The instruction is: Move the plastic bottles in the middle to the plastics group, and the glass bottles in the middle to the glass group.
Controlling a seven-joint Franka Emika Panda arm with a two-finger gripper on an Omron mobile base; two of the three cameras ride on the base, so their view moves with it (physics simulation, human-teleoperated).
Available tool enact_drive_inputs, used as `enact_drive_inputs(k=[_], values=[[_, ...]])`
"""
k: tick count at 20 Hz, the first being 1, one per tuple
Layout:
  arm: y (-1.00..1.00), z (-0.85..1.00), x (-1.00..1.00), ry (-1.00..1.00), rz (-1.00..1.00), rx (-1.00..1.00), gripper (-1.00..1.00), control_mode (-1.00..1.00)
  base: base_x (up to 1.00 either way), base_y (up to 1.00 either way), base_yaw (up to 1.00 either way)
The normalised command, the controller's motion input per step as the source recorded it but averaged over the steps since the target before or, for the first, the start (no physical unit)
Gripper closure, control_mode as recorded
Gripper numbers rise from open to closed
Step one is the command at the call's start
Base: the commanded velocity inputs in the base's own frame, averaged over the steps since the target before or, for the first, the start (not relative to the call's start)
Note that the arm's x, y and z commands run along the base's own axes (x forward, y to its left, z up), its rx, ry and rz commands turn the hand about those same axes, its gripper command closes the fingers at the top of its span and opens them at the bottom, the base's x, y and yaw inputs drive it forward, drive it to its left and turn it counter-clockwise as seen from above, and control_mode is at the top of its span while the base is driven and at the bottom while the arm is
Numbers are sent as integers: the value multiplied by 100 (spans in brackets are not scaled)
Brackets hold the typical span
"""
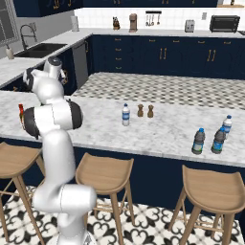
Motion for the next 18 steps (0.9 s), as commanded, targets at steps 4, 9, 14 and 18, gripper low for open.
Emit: enact_drive_inputs(k=[4, 9, 14, 18], values=[[-100, 0, -32, -5, -16, 2, -100, -100, 0, 0, 0], [-96, 0, -8, -4, -16, 0, -100, -100, 0, 0, 0], [-89, 0, 0, 0, -20, 0, -100, -100, 0, 0, 0], [-93, 0, 0, 0, -22, 0, -100, -100, 0, 0, 0]])
